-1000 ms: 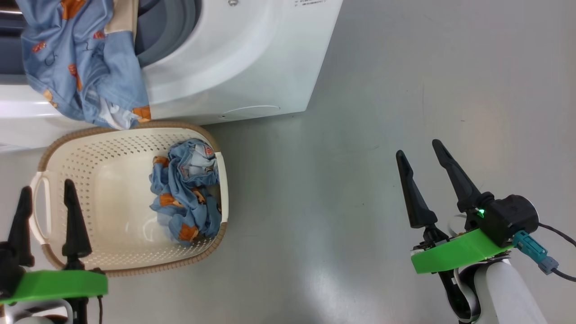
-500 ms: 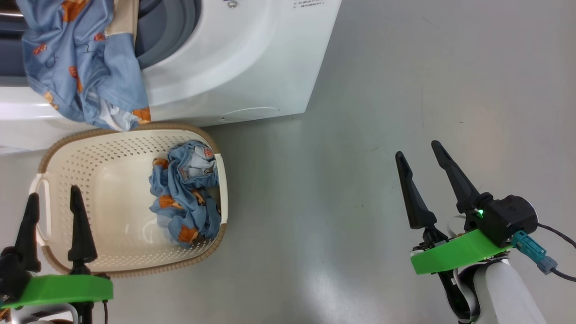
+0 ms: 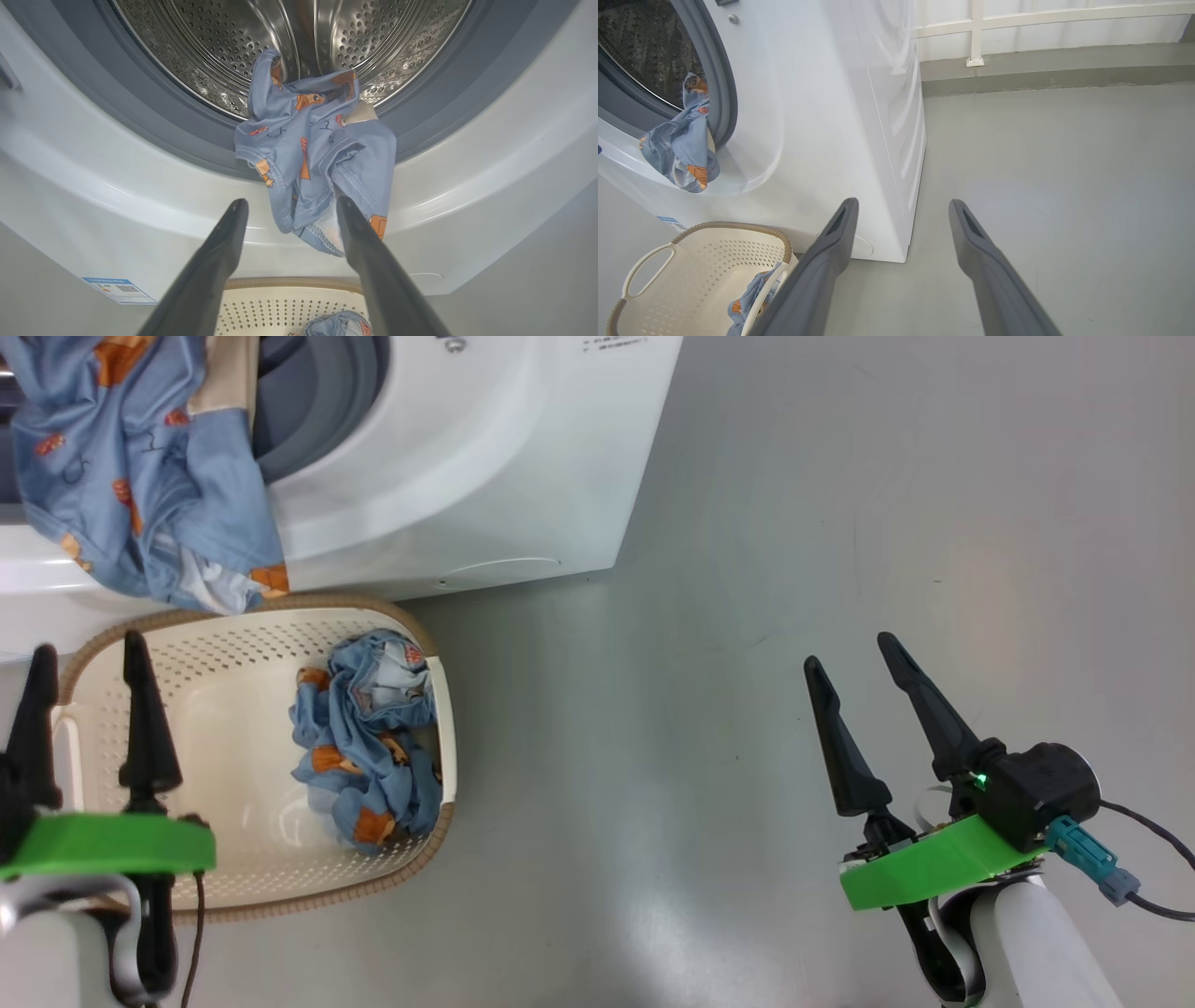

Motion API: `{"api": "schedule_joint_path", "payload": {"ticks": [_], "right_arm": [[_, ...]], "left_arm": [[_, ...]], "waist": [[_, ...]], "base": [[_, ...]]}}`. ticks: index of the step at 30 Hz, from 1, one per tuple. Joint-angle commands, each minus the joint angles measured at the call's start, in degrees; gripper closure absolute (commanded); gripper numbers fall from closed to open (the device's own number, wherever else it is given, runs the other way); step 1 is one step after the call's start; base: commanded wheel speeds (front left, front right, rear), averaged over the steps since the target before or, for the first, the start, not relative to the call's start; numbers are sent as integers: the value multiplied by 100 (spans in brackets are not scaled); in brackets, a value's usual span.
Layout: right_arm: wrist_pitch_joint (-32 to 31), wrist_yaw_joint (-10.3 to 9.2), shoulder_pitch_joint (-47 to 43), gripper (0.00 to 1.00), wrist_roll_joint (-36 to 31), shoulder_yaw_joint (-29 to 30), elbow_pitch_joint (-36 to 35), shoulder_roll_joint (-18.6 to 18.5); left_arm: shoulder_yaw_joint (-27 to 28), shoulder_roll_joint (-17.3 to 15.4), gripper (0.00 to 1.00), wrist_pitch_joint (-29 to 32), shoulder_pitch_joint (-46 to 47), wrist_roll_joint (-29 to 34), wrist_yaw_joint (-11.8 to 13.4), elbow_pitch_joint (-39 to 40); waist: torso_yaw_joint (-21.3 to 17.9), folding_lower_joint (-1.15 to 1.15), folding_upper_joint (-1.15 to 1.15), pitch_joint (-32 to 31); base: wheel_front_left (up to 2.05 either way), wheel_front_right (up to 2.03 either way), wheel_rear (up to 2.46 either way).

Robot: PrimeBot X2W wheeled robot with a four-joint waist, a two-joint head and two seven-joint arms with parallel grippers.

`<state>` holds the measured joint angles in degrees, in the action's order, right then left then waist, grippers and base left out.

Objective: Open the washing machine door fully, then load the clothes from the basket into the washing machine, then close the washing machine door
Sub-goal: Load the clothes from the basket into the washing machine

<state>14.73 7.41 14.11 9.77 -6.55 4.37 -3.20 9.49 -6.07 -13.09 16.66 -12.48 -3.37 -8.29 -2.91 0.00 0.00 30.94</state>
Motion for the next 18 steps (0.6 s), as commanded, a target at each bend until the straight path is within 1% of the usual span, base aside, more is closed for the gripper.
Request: {"api": "schedule_joint_path", "payload": {"ticks": [1, 5, 12, 16, 18], "right_arm": [[27, 8, -24, 0, 26, -140, -107, 33], [27, 8, -19, 0, 49, -142, -96, 33], [27, 8, 11, 0, 92, -156, -80, 33], [27, 8, 3, 0, 99, -164, -78, 33], [27, 8, 6, 0, 143, -205, -70, 33]], "left_arm": [[146, -190, 0, 14, 83, 13, -21, 75], [82, -206, 0, 282, 352, -33, 7, -125], [-69, -346, 0, 806, 948, -145, -61, -656], [-122, -387, 0, 994, 1236, -192, -63, -920], [-145, -461, 0, 1140, 1602, -279, -71, -1439]], "waist": [[-19, 0, 0, 8], [-68, 0, 0, 15], [-146, 0, 0, 44], [-178, 0, 0, 50], [-266, 0, 0, 85]], "base": [[0, 0, 0], [0, 0, 0], [0, 0, 0], [0, 0, 0], [0, 0, 0]]}}
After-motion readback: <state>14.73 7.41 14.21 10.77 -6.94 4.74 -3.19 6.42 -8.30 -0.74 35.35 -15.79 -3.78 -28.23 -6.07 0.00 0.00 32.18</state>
